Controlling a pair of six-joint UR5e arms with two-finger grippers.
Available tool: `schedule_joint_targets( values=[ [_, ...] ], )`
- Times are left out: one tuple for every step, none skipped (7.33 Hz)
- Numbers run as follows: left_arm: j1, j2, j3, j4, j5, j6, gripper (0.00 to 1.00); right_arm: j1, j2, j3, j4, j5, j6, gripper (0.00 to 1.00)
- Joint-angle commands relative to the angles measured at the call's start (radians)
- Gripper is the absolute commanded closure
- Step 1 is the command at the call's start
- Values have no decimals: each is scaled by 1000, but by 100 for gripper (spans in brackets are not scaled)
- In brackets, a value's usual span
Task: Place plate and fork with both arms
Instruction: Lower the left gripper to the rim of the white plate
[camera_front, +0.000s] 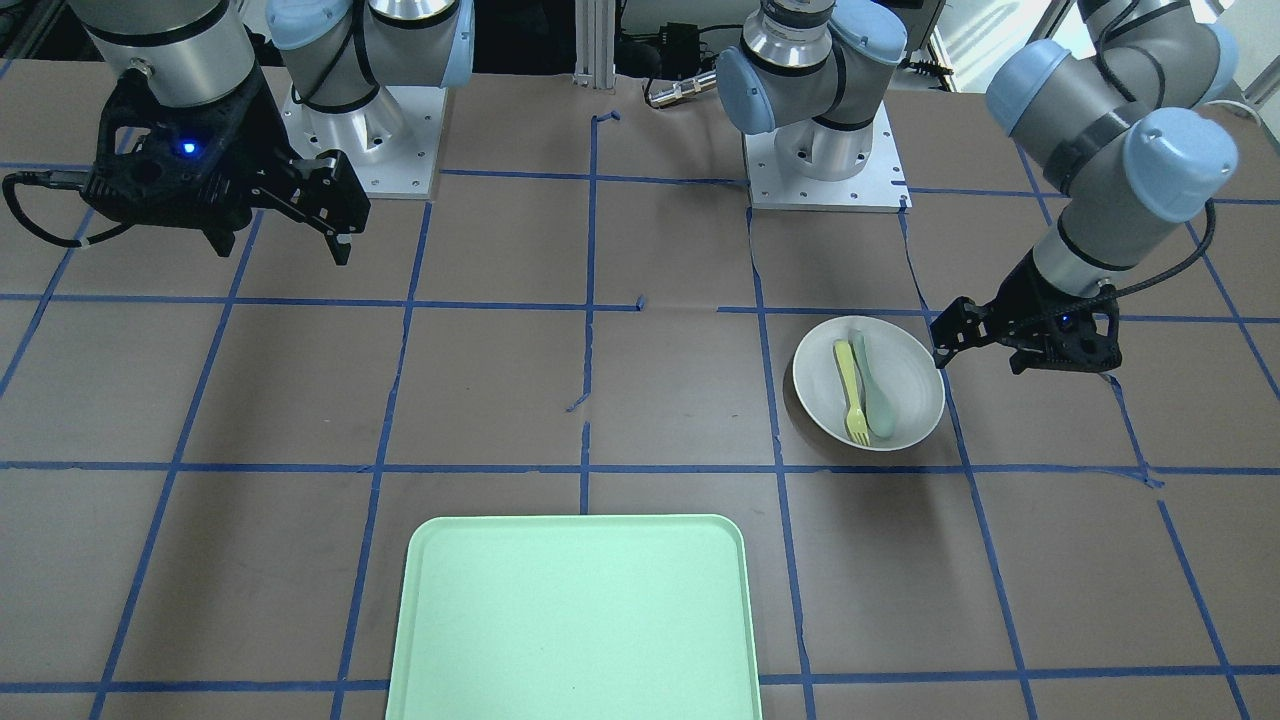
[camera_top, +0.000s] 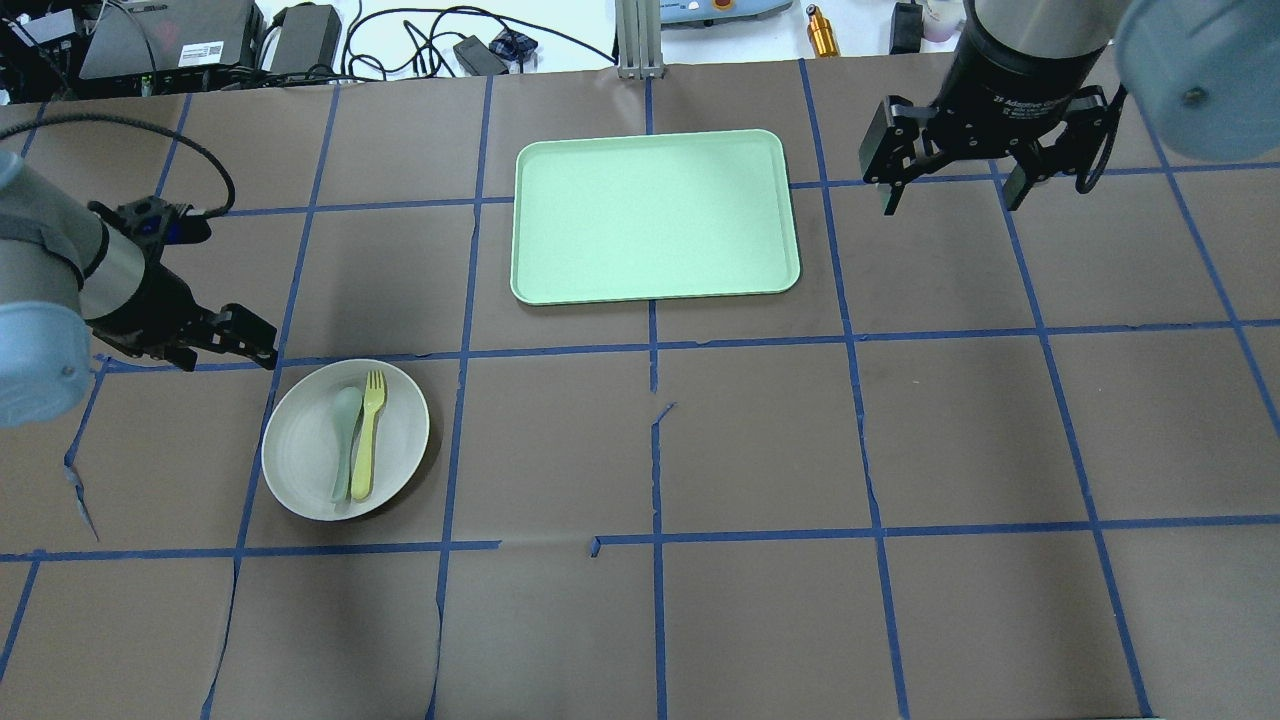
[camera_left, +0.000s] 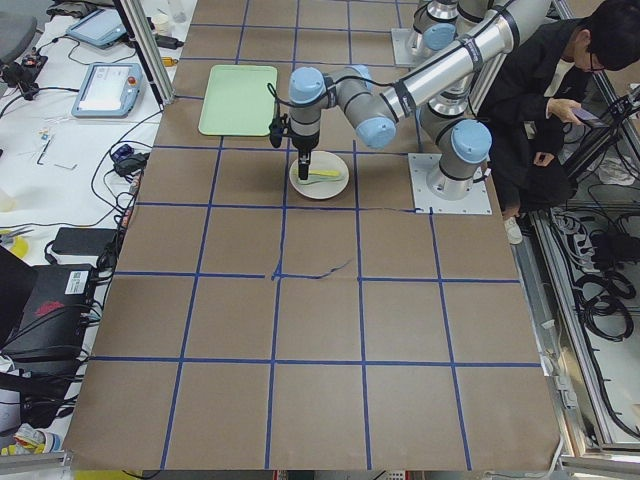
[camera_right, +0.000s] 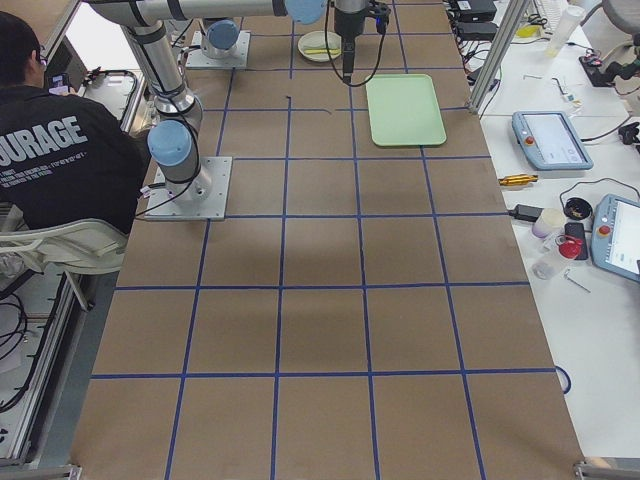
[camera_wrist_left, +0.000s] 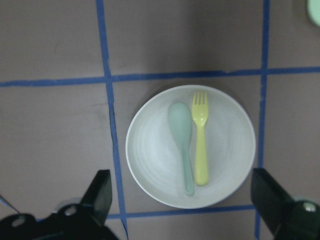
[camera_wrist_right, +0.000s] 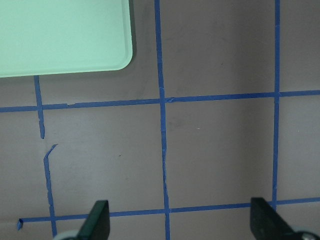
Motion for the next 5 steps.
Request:
schedule_joint_targets(
  values=[
    [81, -63, -131, 152, -5, 36, 14, 0, 1, 0, 0, 1, 0, 0],
    [84, -95, -151, 186, -4, 36, 25, 0, 1, 0, 0, 1, 0, 0],
    [88, -120, -155, 209, -4, 34, 42, 0, 1, 0, 0, 1, 0, 0],
    [88, -132, -153, 211, -5, 30, 67, 0, 1, 0, 0, 1, 0, 0],
    [88, -137, -148, 209, -7, 19, 100, 0, 1, 0, 0, 1, 0, 0]
  ],
)
